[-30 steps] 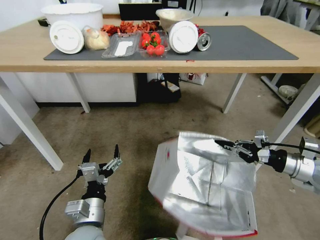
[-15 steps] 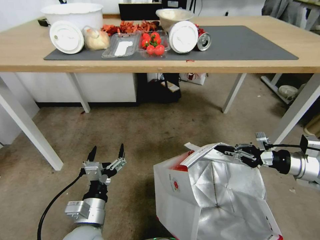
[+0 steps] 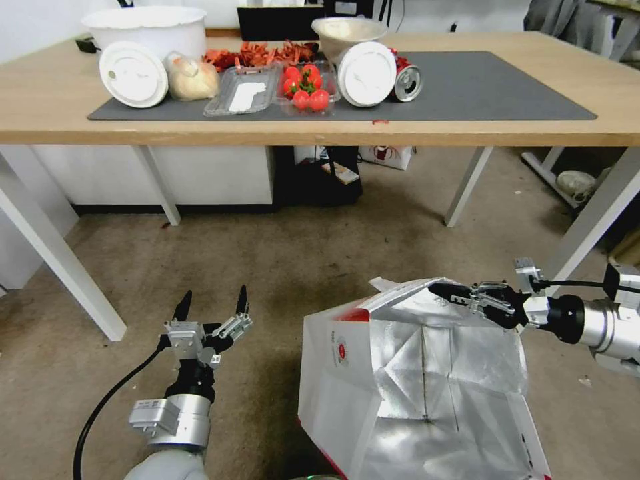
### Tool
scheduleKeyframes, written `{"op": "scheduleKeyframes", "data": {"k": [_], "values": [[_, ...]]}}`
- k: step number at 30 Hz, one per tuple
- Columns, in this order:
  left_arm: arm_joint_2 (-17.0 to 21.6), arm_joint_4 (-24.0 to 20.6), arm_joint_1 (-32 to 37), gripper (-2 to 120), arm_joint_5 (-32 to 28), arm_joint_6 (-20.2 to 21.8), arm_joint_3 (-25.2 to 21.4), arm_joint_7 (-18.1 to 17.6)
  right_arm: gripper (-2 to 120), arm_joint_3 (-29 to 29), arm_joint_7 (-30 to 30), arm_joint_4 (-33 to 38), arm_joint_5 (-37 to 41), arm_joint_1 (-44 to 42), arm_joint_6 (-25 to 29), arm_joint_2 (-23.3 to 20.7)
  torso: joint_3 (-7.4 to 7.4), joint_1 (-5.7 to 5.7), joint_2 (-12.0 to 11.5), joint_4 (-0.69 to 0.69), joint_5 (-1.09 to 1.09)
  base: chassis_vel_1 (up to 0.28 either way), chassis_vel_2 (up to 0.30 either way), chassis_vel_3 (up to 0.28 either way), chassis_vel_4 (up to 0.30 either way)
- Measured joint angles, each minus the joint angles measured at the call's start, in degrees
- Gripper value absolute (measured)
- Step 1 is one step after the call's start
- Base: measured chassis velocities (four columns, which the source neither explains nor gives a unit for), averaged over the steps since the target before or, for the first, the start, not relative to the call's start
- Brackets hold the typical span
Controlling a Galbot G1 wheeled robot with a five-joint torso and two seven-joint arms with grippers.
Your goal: Pick up the food delivery bag from the floor and place it on the table.
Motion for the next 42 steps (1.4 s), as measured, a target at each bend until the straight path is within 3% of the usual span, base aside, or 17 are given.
{"op": "scheduleKeyframes", "data": {"k": [24, 42], "values": [[-0.1, 0.2, 0.2, 100, -1.5, -1.7, 0.7, -0.9, 0, -2.0, -0.8, 0.5, -2.0, -0.2, 0.2, 0.6, 0.05, 0.0, 0.2, 0.0, 0.0, 0.0, 0.0, 0.0, 0.0], [0.2, -0.4, 0.6, 100, -1.0, -1.2, 0.2, -1.5, 0, -2.4, -1.2, 1.2, -2.9, -0.6, 0.4, 1.7, 3.77, 0.31, 4.2, 0.0, 0.0, 0.0, 0.0, 0.0, 0.0]]}}
